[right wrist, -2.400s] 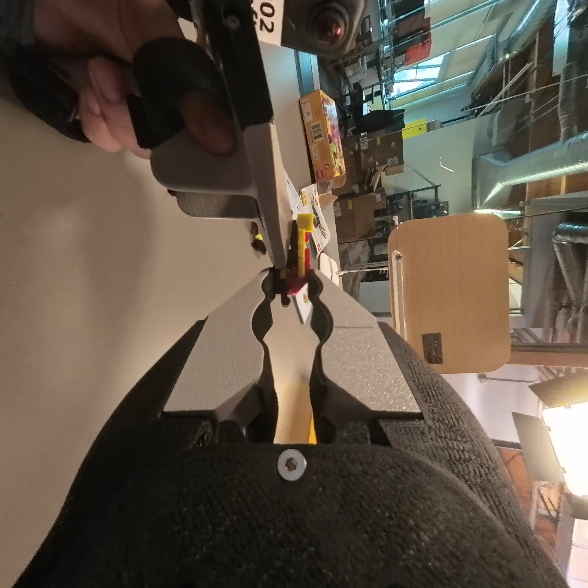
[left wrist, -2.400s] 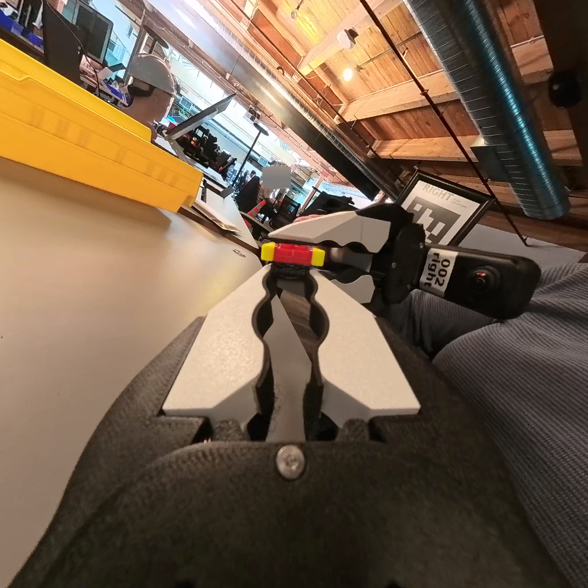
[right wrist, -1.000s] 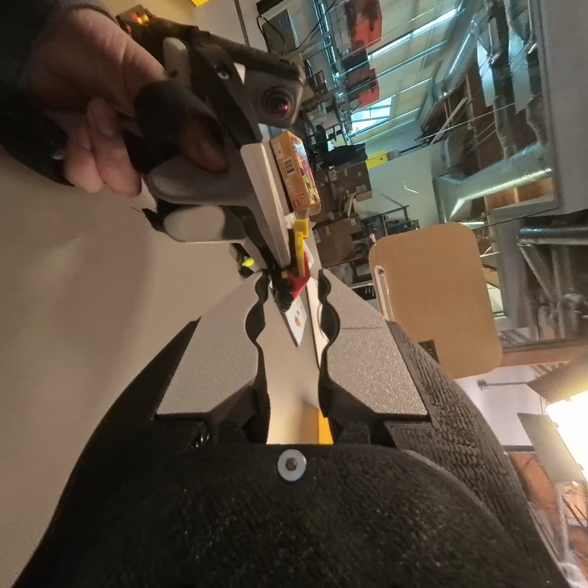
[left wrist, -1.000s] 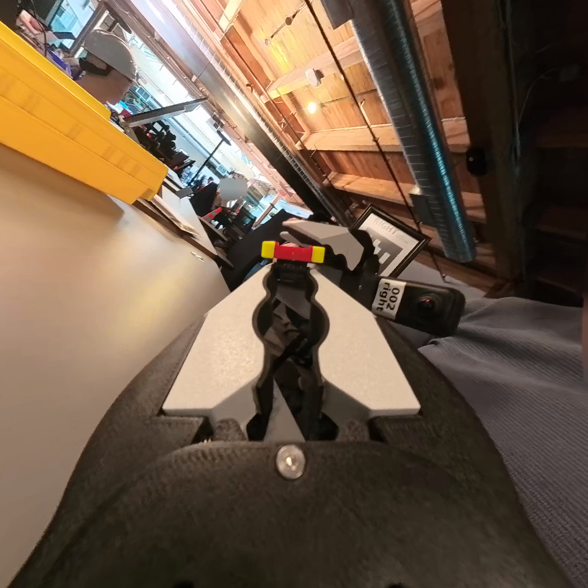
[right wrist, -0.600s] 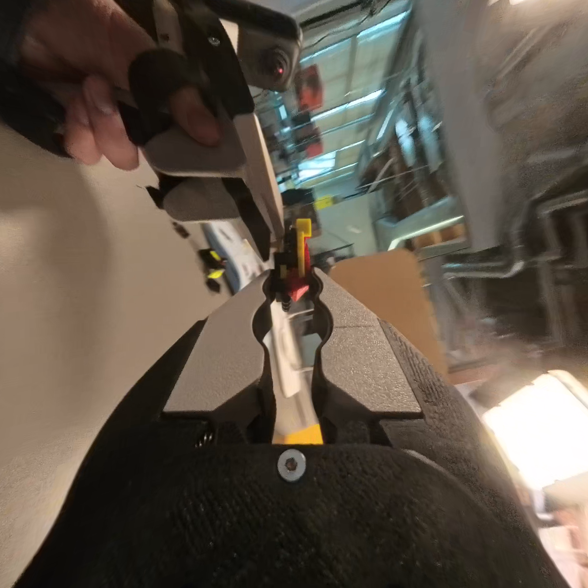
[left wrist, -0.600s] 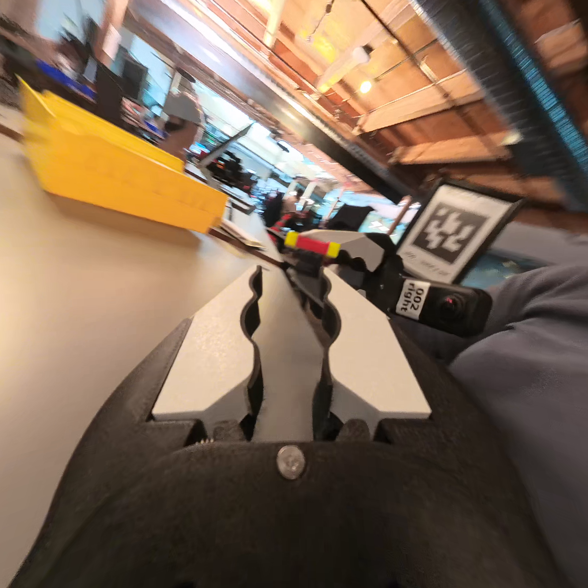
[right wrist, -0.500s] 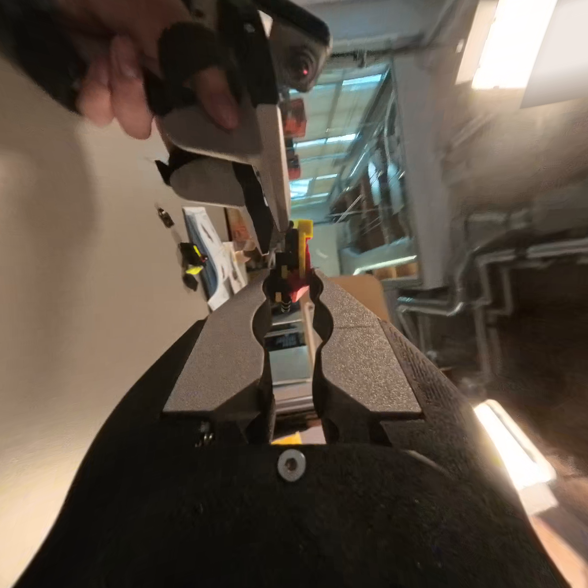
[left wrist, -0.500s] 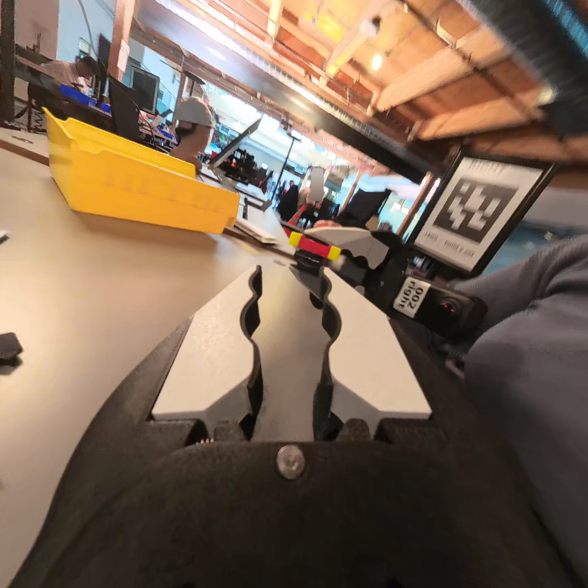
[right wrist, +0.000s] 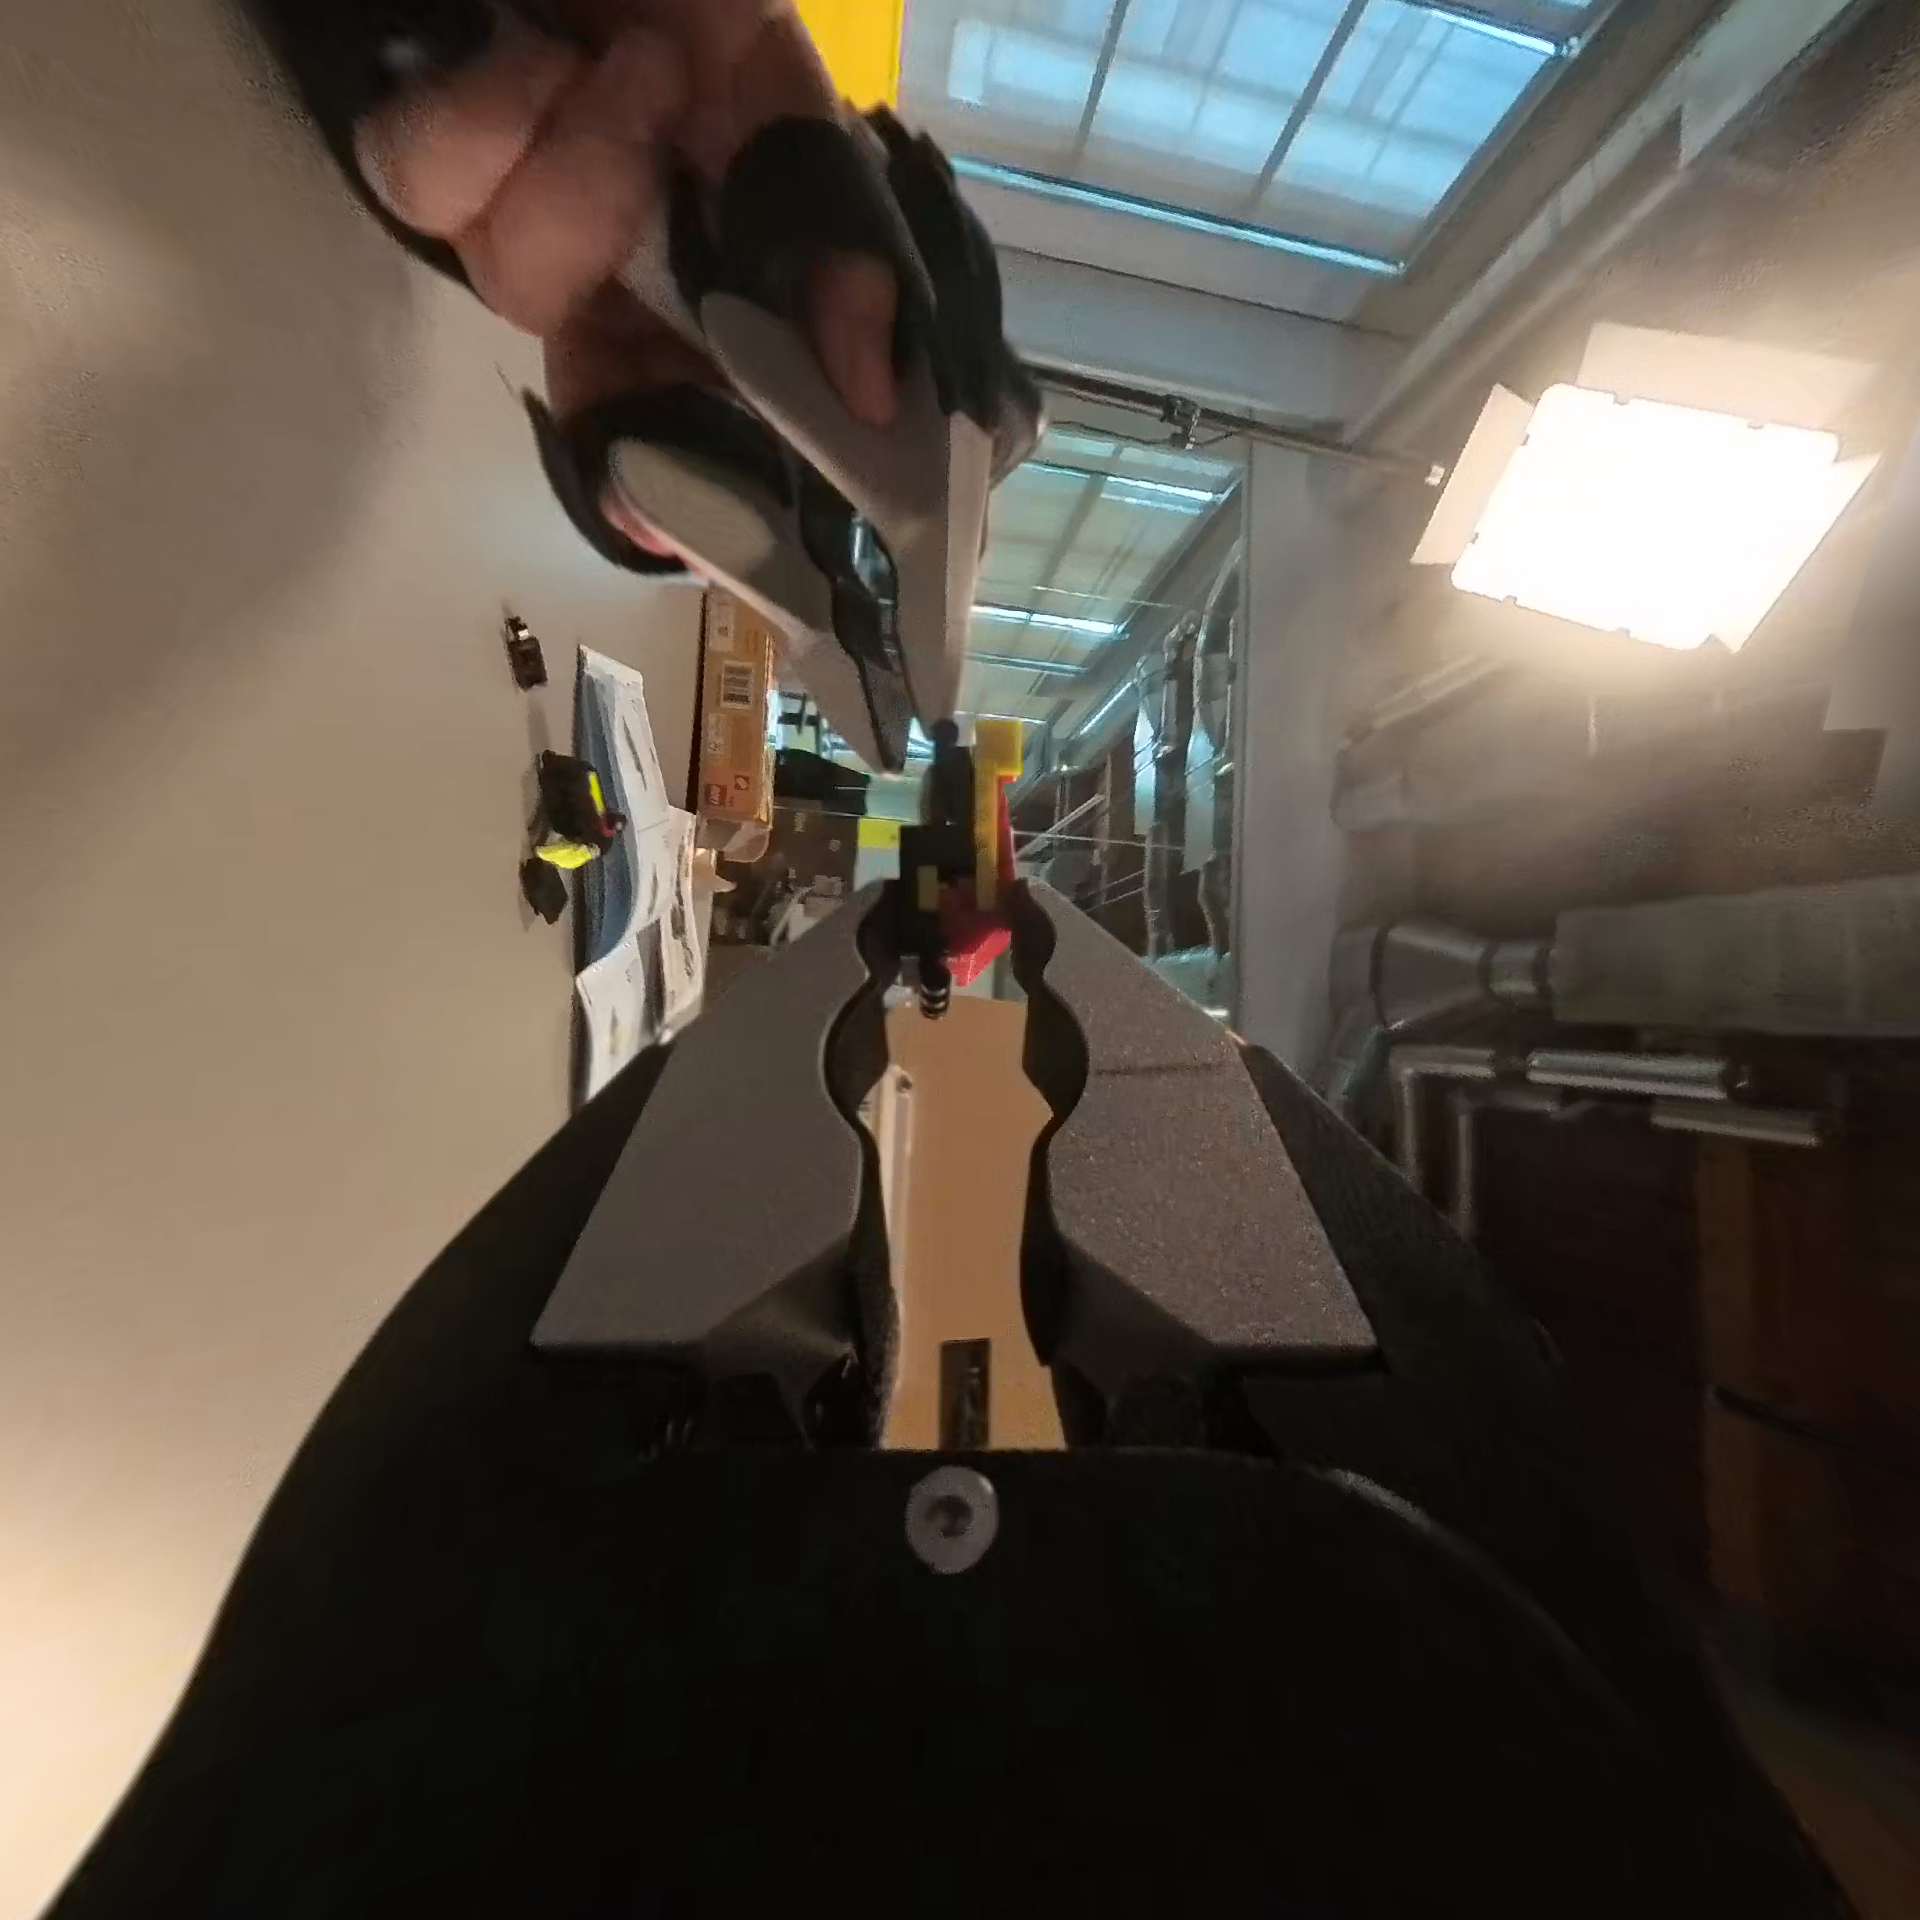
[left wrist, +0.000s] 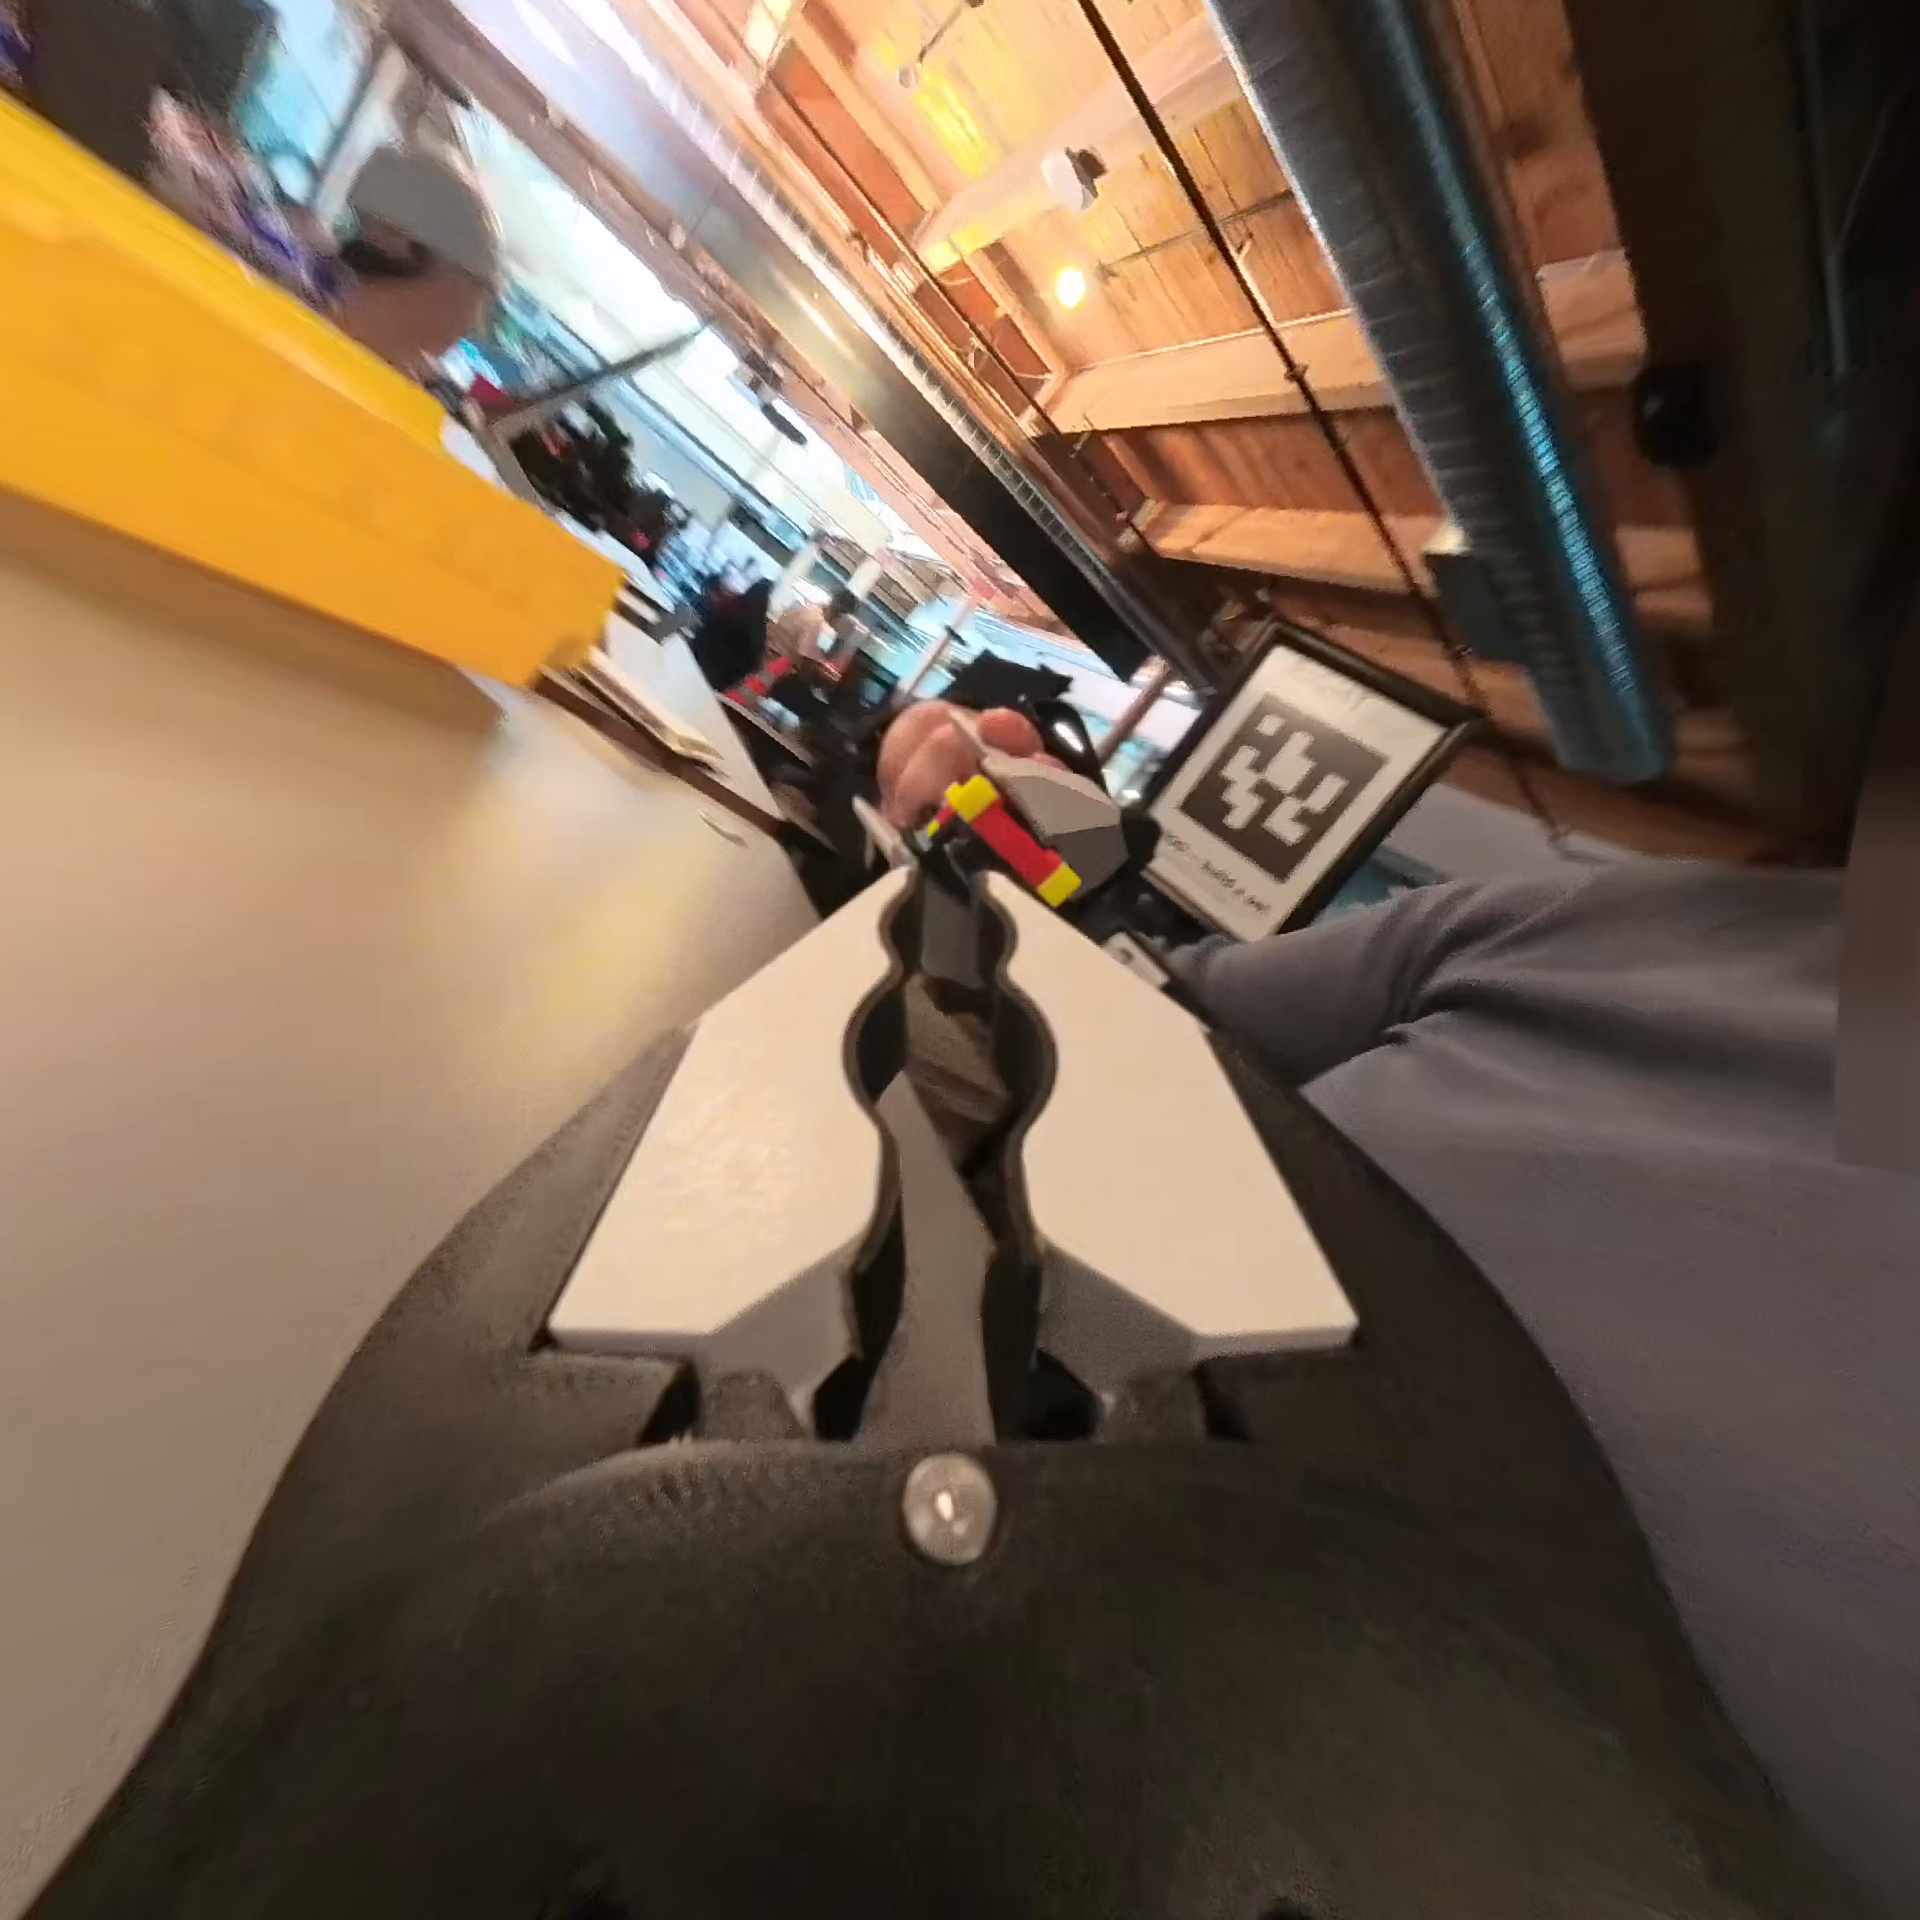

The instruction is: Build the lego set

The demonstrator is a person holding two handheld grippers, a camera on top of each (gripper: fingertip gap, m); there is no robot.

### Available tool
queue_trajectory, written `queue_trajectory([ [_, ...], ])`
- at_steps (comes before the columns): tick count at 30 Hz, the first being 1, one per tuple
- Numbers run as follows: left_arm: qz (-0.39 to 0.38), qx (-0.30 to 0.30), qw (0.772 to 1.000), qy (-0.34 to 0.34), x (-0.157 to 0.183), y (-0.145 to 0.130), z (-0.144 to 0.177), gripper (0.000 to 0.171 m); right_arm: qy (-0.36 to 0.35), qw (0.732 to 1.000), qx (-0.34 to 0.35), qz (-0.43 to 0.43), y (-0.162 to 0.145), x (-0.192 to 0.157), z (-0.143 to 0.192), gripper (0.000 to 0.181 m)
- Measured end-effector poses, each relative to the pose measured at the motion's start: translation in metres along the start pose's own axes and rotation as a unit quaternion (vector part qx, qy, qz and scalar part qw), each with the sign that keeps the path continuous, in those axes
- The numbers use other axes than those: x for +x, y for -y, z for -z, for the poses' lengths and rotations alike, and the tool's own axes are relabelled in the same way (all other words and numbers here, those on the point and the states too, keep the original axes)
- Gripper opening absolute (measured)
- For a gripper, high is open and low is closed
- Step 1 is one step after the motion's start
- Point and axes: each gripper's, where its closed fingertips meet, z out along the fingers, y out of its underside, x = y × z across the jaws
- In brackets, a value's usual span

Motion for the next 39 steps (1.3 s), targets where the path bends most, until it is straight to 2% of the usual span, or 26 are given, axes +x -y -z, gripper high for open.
queue_trajectory([
  [3, 0.105, -0.002, 0.994, -0.041, 0.0, -0.002, -0.001, 0.008, 0.002, 0.999, 0.002, 0.042, 0.001, -0.002, 0.0, 0.019],
  [5, 0.134, 0.006, 0.989, -0.055, 0.001, 0.0, -0.001, 0.01, 0.003, 0.998, 0.003, 0.057, 0.002, -0.002, 0.0, 0.019],
  [12, 0.153, -0.001, 0.986, -0.071, 0.006, -0.002, -0.002, 0.012, 0.001, 0.996, -0.002, 0.088, 0.004, -0.002, 0.0, 0.019],
  [20, 0.135, -0.015, 0.989, -0.063, 0.006, -0.006, -0.005, 0.006, -0.001, 0.994, -0.012, 0.11, 0.004, -0.002, -0.001, 0.019],
  [23, 0.114, -0.002, 0.993, -0.043, -0.001, -0.003, -0.005, 0.003, 0.005, 0.998, -0.018, 0.051, 0.003, -0.002, -0.002, 0.024],
  [26, 0.082, 0.02, 0.996, -0.019, -0.007, 0.002, -0.001, 0.002, 0.015, 0.995, -0.046, -0.087, -0.007, 0.002, -0.004, 0.036],
  [28, 0.067, 0.041, 0.997, -0.002, -0.012, 0.007, 0.004, 0.003, 0.01, 0.981, -0.062, -0.183, -0.016, 0.007, -0.005, 0.039],
  [29, 0.059, 0.058, 0.997, 0.001, -0.013, 0.011, 0.007, 0.003, 0.01, 0.964, -0.069, -0.255, -0.021, 0.008, -0.005, 0.044],
  [30, 0.051, 0.074, 0.996, 0.002, -0.013, 0.015, 0.01, 0.003, 0.012, 0.935, -0.069, -0.347, -0.023, 0.008, -0.006, 0.047],
  [31, 0.043, 0.09, 0.995, -0.001, -0.011, 0.019, 0.013, 0.002, 0.025, 0.888, -0.058, -0.455, -0.021, 0.005, -0.007, 0.05],
  [32, 0.037, 0.106, 0.994, -0.006, -0.008, 0.022, 0.016, 0.002, 0.039, 0.822, -0.039, -0.566, -0.016, 0.004, -0.009, 0.053],
  [34, 0.032, 0.126, 0.991, -0.02, -0.001, 0.026, 0.019, 0.002, 0.072, 0.666, 0.015, -0.742, -0.003, 0.005, -0.016, 0.053],
  [35, 0.031, 0.134, 0.99, -0.028, 0.003, 0.028, 0.02, 0.002, 0.071, 0.59, 0.037, -0.803, -0.001, 0.009, -0.021, 0.055],
  [36, 0.031, 0.14, 0.989, -0.034, 0.005, 0.029, 0.02, 0.002, 0.07, 0.527, 0.067, -0.844, 0.001, 0.015, -0.024, 0.054],
  [37, 0.03, 0.144, 0.988, -0.038, 0.007, 0.029, 0.02, 0.002, 0.068, 0.478, 0.087, -0.871, 0.002, 0.018, -0.027, 0.053],
  [39, 0.022, 0.149, 0.988, -0.038, 0.008, 0.029, 0.019, 0.002, 0.057, 0.42, 0.117, -0.898, 0.003, 0.024, -0.032, 0.046],
])
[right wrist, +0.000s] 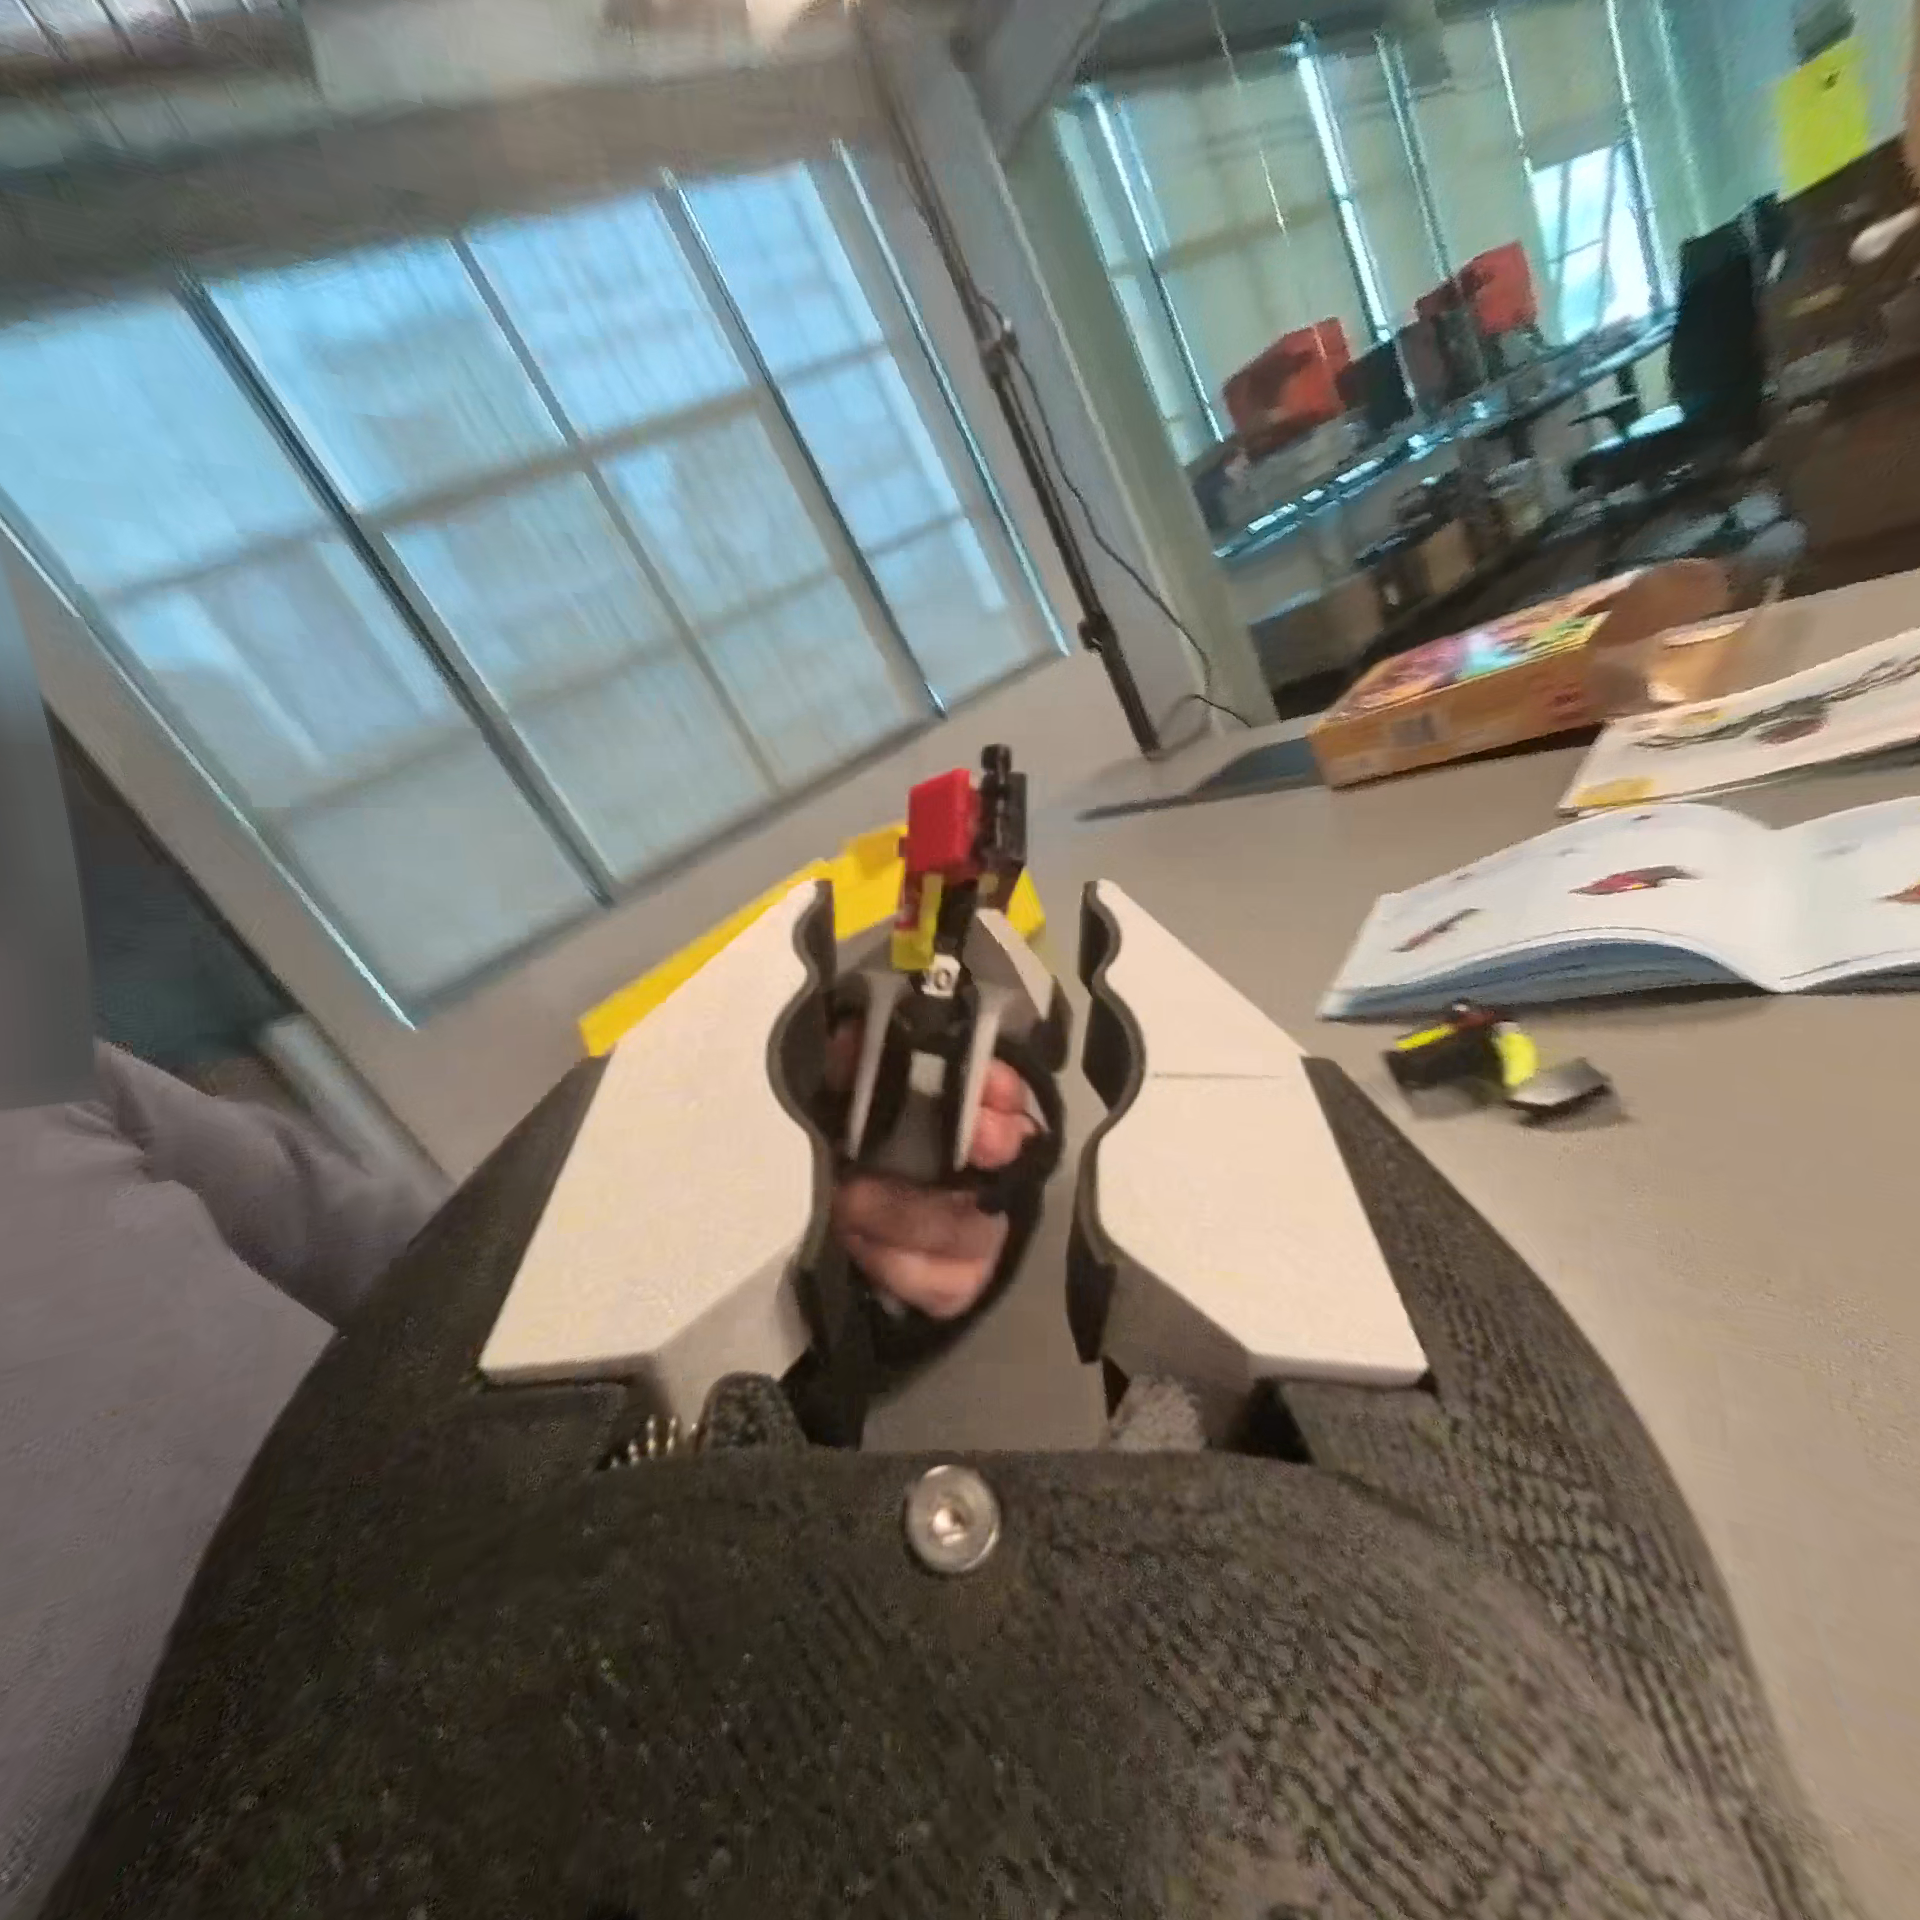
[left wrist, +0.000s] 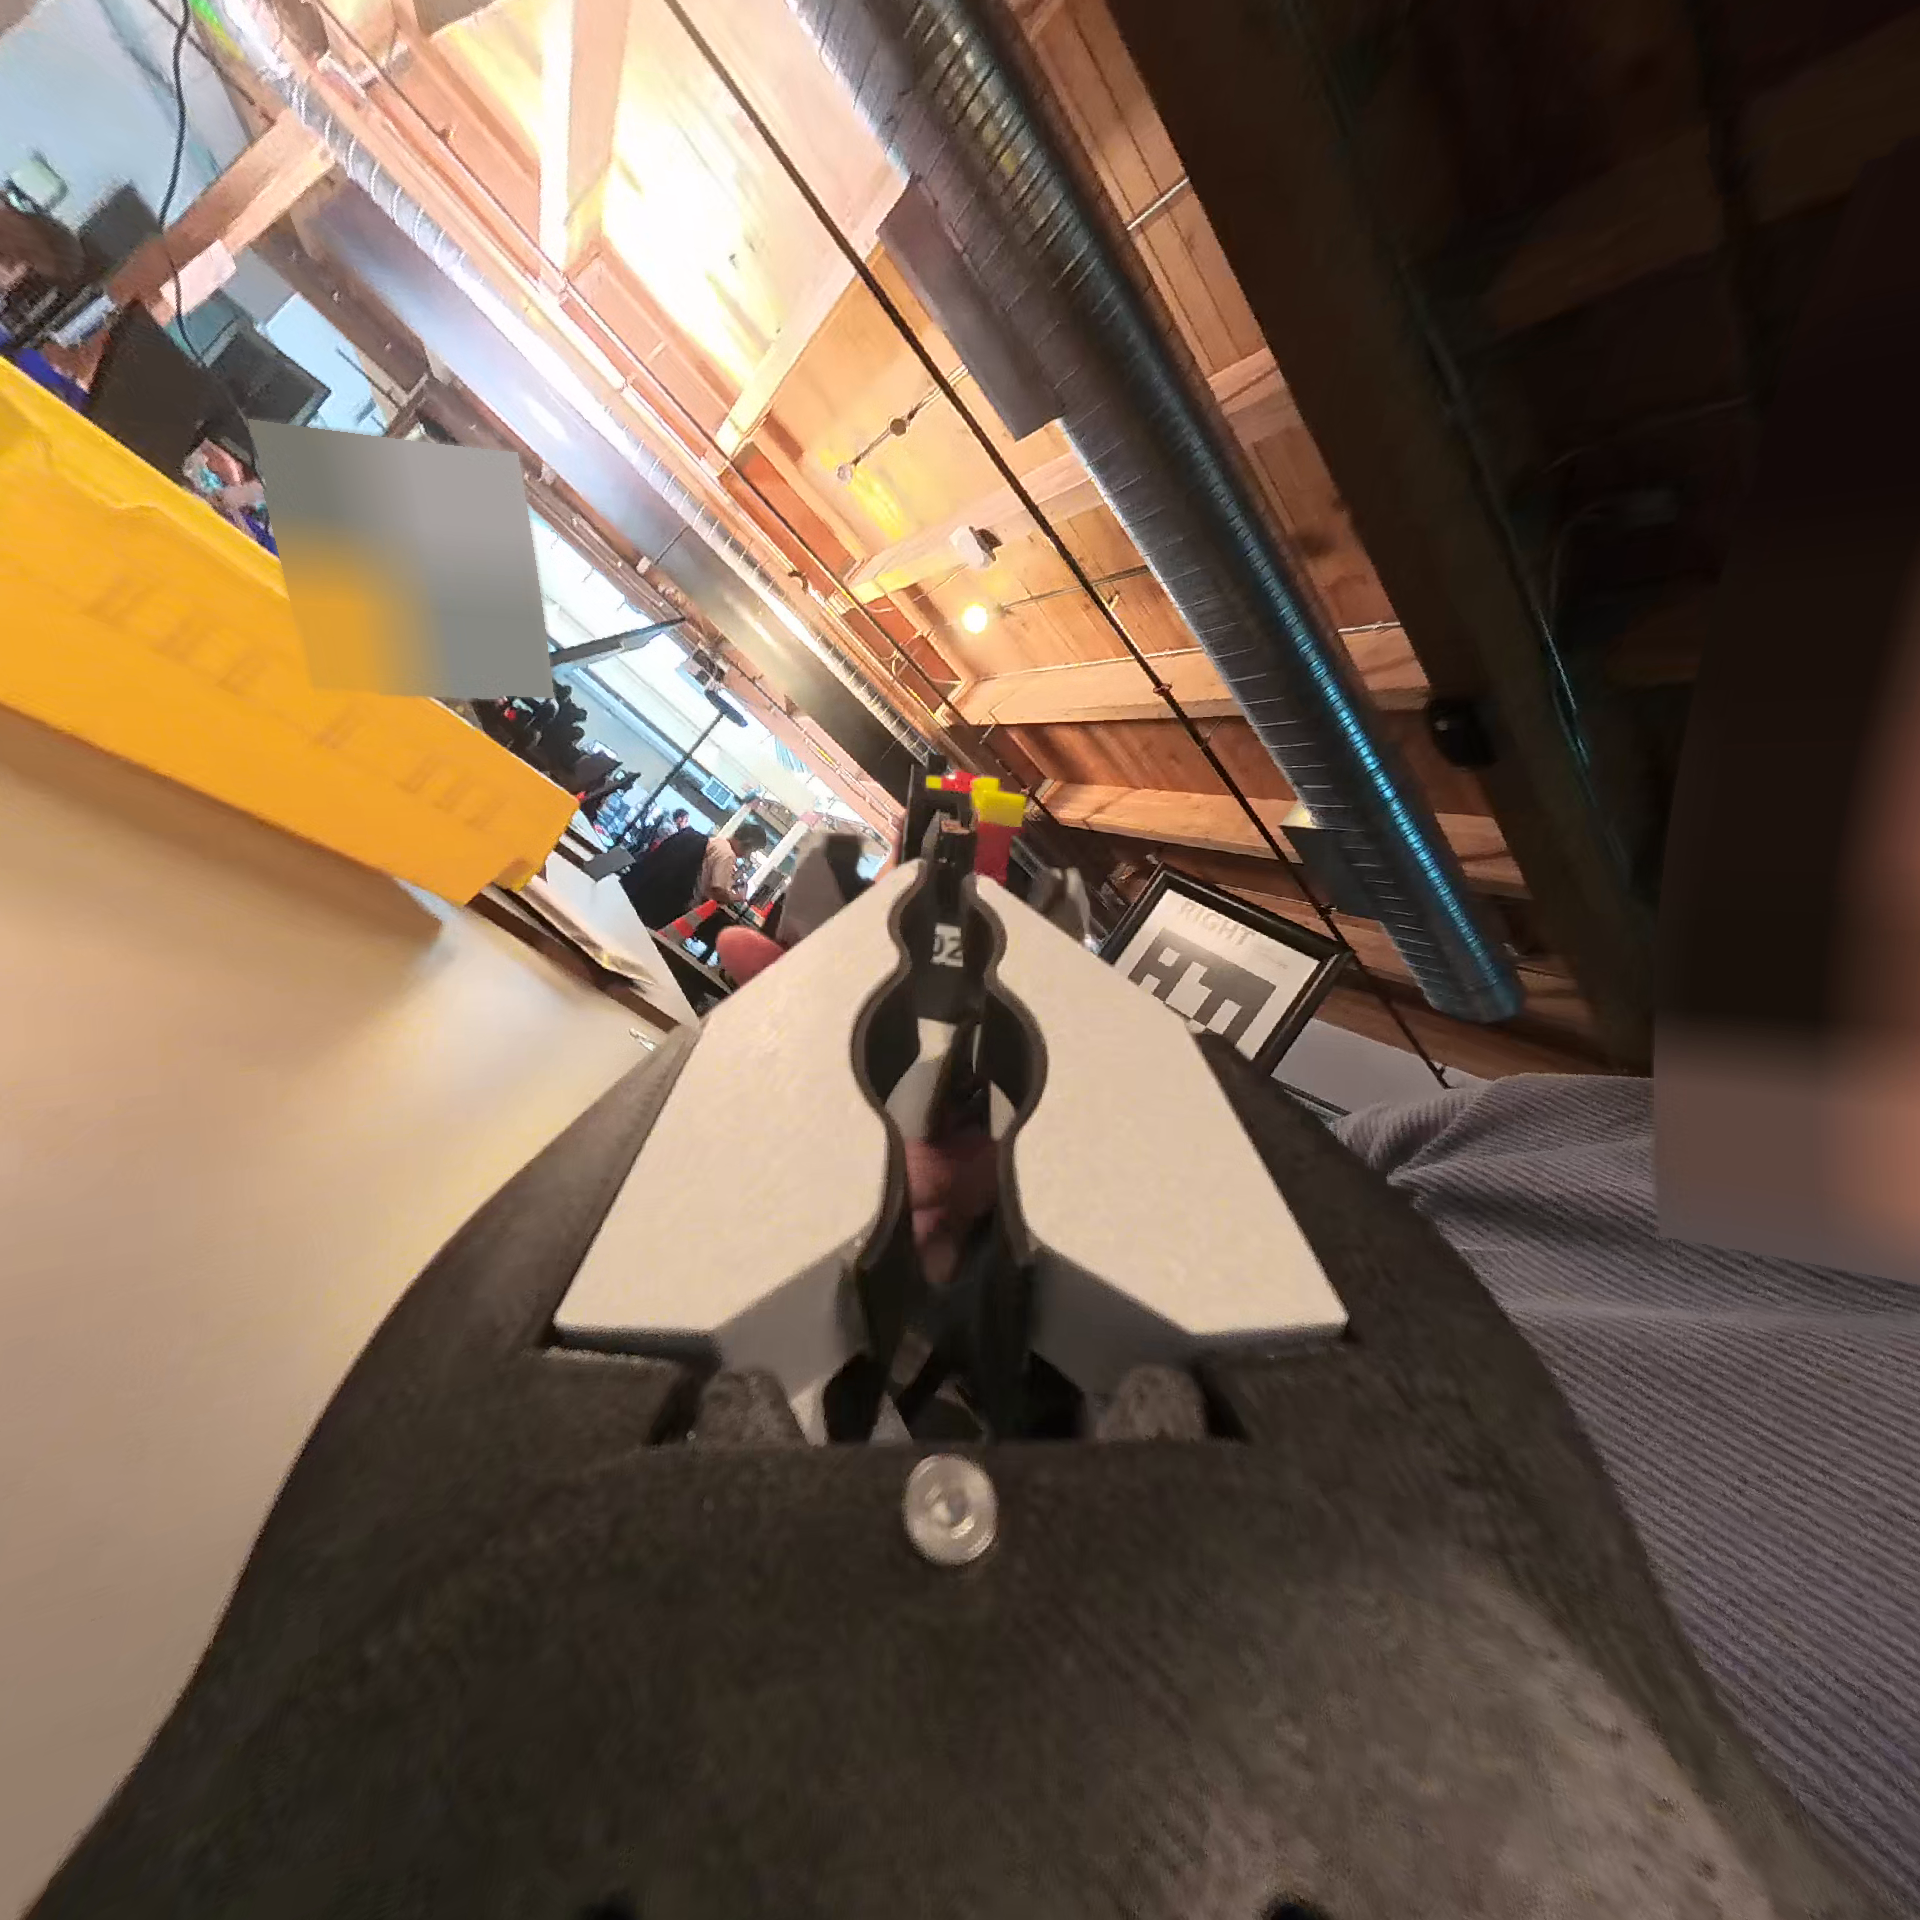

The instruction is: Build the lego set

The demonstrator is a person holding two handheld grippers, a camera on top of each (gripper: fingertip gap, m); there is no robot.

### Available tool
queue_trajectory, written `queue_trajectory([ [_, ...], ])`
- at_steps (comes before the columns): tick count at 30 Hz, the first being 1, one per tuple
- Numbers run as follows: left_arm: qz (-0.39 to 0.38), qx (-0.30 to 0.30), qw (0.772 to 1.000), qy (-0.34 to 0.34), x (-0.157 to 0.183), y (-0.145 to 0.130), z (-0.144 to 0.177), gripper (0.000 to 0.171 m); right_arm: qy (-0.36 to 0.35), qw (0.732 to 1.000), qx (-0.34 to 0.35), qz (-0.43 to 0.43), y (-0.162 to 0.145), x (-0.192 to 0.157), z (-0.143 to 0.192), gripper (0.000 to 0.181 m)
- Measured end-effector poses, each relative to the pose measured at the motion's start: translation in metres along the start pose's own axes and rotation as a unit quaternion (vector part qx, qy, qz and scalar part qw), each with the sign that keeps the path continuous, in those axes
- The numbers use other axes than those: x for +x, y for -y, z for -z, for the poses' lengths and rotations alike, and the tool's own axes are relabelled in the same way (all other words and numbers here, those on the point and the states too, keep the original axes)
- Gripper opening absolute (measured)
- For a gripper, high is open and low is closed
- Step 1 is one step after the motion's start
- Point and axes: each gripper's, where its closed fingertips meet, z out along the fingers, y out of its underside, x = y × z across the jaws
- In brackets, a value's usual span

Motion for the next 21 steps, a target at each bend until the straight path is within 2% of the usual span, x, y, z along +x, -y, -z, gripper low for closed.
queue_trajectory([
  [6, -0.027, 0.007, 1.0, 0.002, 0.003, 0.001, -0.001, 0.001, 0.048, 0.995, 0.044, -0.076, 0.007, -0.004, -0.008, 0.021],
  [15, -0.046, -0.007, 0.999, 0.026, -0.002, -0.003, -0.002, 0.002, 0.057, 0.998, 0.026, -0.03, 0.007, -0.001, -0.007, 0.018],
  [16, -0.058, -0.007, 0.997, 0.043, -0.005, -0.003, -0.002, 0.003, 0.054, 0.998, 0.02, -0.017, 0.007, 0.002, -0.006, 0.018],
  [18, -0.103, -0.017, 0.99, 0.094, -0.014, -0.001, 0.002, 0.02, 0.027, 0.999, 0.013, 0.018, 0.013, 0.019, -0.003, 0.019],
  [20, -0.163, -0.042, 0.971, 0.169, -0.029, 0.001, 0.008, 0.025, -0.013, 0.998, 0.001, 0.054, 0.02, 0.047, -0.001, 0.018],
  [21, -0.195, -0.052, 0.955, 0.219, -0.038, 0.005, 0.014, 0.025, -0.028, 0.998, -0.01, 0.062, 0.021, 0.061, -0.002, 0.019],
])
